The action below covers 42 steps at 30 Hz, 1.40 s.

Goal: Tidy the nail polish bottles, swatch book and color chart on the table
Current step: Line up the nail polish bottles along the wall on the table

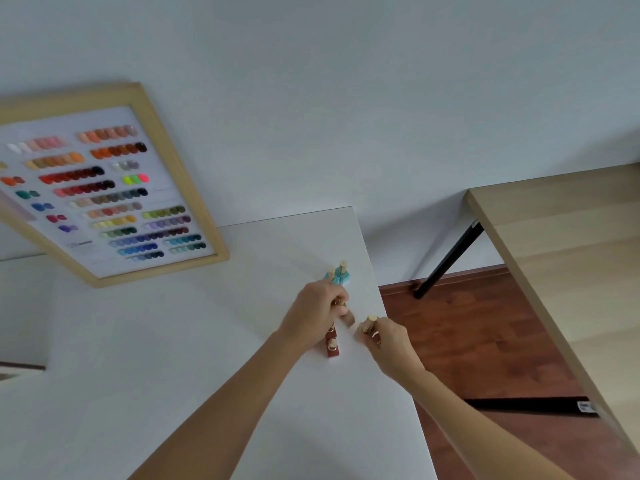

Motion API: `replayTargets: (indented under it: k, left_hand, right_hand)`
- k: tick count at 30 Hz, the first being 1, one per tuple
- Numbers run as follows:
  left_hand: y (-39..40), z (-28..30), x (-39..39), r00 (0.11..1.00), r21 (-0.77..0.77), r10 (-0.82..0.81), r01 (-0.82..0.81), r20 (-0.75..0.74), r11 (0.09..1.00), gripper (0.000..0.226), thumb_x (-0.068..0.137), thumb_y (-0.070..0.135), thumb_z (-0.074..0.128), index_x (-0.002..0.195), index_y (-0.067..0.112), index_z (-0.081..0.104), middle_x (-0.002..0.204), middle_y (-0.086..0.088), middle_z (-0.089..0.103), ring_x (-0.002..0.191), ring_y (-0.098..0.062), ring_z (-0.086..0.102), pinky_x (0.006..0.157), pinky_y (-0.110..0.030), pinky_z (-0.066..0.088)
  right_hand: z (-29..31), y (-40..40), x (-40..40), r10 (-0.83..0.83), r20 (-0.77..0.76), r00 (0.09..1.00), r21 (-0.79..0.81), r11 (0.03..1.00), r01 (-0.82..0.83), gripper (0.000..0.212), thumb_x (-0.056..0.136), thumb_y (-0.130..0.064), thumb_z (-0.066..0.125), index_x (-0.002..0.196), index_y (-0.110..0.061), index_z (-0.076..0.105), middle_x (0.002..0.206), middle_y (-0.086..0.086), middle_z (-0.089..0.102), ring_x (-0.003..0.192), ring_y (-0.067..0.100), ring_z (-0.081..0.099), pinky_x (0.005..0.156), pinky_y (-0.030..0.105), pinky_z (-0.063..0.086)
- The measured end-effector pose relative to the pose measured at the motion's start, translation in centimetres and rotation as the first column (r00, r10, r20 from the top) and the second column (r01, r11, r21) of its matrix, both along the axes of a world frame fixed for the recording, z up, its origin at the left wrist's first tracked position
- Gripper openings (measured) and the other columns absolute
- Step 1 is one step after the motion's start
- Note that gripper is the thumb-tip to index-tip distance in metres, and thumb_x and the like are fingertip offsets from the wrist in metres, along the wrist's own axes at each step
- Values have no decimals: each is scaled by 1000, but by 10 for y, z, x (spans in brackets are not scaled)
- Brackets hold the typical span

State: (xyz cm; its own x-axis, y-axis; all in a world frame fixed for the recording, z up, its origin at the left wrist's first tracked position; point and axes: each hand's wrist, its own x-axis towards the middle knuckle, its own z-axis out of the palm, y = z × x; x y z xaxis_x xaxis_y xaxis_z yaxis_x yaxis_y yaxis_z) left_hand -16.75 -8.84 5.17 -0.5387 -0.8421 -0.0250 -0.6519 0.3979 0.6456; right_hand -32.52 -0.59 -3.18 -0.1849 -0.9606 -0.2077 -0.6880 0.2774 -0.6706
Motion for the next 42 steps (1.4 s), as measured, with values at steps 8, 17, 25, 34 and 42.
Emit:
replayTargets:
  k: [8, 17, 25, 34, 42]
  left_hand:
    - [-53, 17, 42, 980, -95, 200, -199, -6, 975, 17, 81, 13, 71, 97, 10, 69, 89, -4, 67, 79, -15, 60, 74, -22, 48]
    - [-94, -17, 50, 959, -13, 282, -281, 32, 960, 16, 80, 12, 71, 95, 9, 70, 94, -9, 69, 85, -21, 62, 75, -26, 47]
    - [-110, -42, 42, 955, -10, 295, -295, -18, 955, 18, 79, 14, 73, 95, 9, 70, 91, -8, 68, 80, -18, 64, 73, -24, 53]
    - [-110, -54, 39, 947, 30, 282, -281, -154, 959, 24, 72, 16, 80, 91, 9, 67, 89, -7, 69, 76, -16, 64, 73, -29, 57]
    - [-113, -76, 54, 961, 251, 248, -271, 123, 929, 74, 73, 8, 76, 135, 21, 39, 124, -8, 43, 90, -13, 50, 77, -20, 46]
  right_hand:
    - [64, -72, -18, -61, 158, 985, -286, 952, 105, 25, 84, -20, 64, 72, -38, 51, 79, -29, 66, 78, -3, 64, 67, 6, 47]
    - [83, -179, 13, 120, 65, 991, -103, 988, -113, 9, 82, -5, 56, 86, -9, 62, 89, 9, 69, 81, 24, 65, 57, 23, 49]
    - [64, -217, 41, 399, -155, 904, 171, 912, -373, 17, 81, -9, 56, 88, 1, 68, 92, 16, 70, 88, 34, 65, 82, 38, 53]
    - [50, -220, 38, 486, -165, 858, 224, 866, -447, 17, 86, -14, 60, 100, -8, 69, 102, 7, 71, 95, 22, 65, 90, 32, 49]
    - [44, -174, -4, -88, 84, 993, -19, 996, 90, 70, 73, 17, 35, 131, -20, 50, 127, 1, 59, 118, 16, 52, 93, 18, 43]
